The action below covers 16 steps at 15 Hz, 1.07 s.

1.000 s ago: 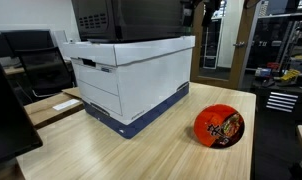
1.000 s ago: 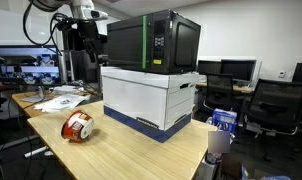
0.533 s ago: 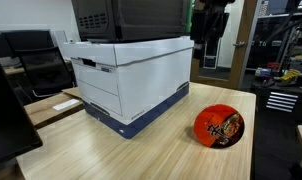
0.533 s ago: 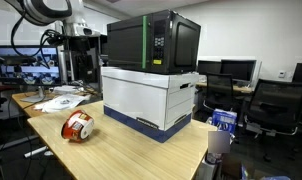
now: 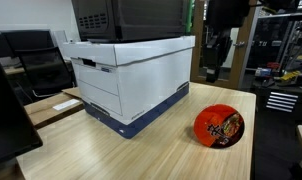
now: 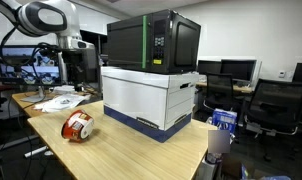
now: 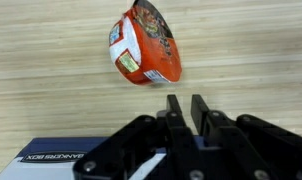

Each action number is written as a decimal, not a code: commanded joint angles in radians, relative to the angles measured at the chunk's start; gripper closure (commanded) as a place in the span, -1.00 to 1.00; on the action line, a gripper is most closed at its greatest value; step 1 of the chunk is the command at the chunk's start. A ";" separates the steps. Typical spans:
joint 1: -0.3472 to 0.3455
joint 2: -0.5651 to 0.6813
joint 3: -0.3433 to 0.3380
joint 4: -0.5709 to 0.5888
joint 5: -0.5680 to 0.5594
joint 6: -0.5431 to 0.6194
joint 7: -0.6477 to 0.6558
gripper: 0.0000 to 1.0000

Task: Take the container out of the microwave, set it upright on the table, and close the microwave door

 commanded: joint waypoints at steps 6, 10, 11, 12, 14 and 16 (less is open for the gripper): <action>0.004 0.070 -0.048 -0.042 0.028 -0.007 -0.127 0.91; 0.006 0.109 -0.072 -0.049 0.033 -0.016 -0.188 0.96; 0.006 0.119 -0.077 -0.049 0.034 -0.018 -0.202 0.95; 0.006 0.129 -0.080 -0.049 0.034 -0.019 -0.215 0.94; 0.007 0.150 -0.084 -0.047 0.036 -0.020 -0.239 0.93; 0.007 0.172 -0.085 -0.045 0.036 -0.014 -0.255 0.94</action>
